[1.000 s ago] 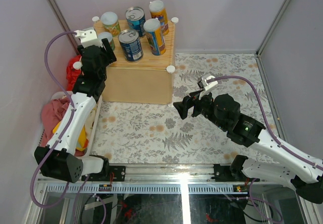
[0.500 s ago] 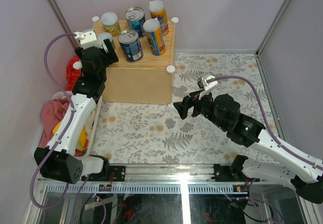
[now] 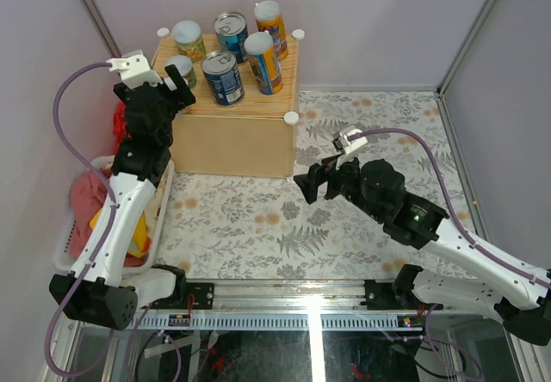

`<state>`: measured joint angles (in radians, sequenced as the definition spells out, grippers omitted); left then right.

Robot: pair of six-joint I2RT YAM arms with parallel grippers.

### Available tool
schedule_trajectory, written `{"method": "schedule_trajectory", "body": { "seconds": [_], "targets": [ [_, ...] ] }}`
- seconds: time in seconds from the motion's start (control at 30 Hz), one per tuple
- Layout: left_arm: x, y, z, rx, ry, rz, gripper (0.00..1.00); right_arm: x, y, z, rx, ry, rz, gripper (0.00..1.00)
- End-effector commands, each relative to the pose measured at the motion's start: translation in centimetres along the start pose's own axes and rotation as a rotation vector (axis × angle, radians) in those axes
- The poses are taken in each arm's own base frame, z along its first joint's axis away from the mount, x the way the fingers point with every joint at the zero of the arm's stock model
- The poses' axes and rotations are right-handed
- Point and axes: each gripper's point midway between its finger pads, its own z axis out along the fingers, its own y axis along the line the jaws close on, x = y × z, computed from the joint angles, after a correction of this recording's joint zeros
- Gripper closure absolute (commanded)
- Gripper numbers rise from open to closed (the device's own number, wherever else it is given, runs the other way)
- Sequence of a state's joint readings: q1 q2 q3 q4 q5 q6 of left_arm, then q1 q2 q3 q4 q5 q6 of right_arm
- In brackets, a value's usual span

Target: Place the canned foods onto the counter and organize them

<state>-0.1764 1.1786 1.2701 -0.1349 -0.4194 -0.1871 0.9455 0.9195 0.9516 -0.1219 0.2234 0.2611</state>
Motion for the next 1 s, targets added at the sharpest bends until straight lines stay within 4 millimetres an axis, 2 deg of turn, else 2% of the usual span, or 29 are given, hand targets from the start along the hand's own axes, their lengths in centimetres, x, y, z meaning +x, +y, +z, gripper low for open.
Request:
{"method": "schedule_trajectory", "body": {
  "seconds": [0.0,0.13,0.23,0.3,0.4,0.47,0.5,0.53,0.7,0.87,0.97],
  "targets": [
    [-3.9,0.0,-1.7,0.007,-0.073,-0.069,0.12,-2.0,-0.5,0.4,0.049,-0.039,0.000,0.05],
    [-5.8,-1.1,-3.8,0.077,-0.088,-0.107,0.11,-0.5,-5.3,0.9,0.311,0.072,-0.008,0.01],
    [-6.2,-2.9,-5.9,0.203,-0.087,-0.134,0.11,0.3,-9.3,0.6,0.473,0.149,0.011,0.01],
    [-6.3,-4.9,-8.4,0.345,-0.085,-0.144,0.11,0.5,-10.9,0.3,0.519,0.168,0.031,0.00],
    [-5.0,-7.2,-12.0,0.514,-0.064,-0.155,0.10,0.1,-12.5,-0.6,0.599,0.141,0.033,0.01],
    [-3.3,-8.2,-14.3,0.606,-0.029,-0.164,0.10,-0.1,-13.4,-1.3,0.658,0.124,0.032,0.01],
    [-2.2,-8.7,-15.4,0.658,-0.007,-0.169,0.02,0.0,-14.0,-1.7,0.697,0.117,0.032,0.00],
    [-1.0,-9.2,-16.6,0.712,0.020,-0.177,0.00,0.1,-14.6,-2.2,0.741,0.114,0.032,0.00],
    [5.7,-11.9,-20.8,0.888,0.181,-0.188,0.00,1.9,-17.7,-4.8,0.981,0.152,-0.003,0.01],
    [11.8,-14.6,-23.3,0.980,0.290,-0.098,0.00,3.0,-18.9,-6.6,1.106,0.162,-0.003,0.01],
    [14.4,-15.5,-24.3,1.014,0.325,-0.057,0.00,3.5,-19.1,-7.2,1.118,0.144,0.015,0.01]
  ]
}}
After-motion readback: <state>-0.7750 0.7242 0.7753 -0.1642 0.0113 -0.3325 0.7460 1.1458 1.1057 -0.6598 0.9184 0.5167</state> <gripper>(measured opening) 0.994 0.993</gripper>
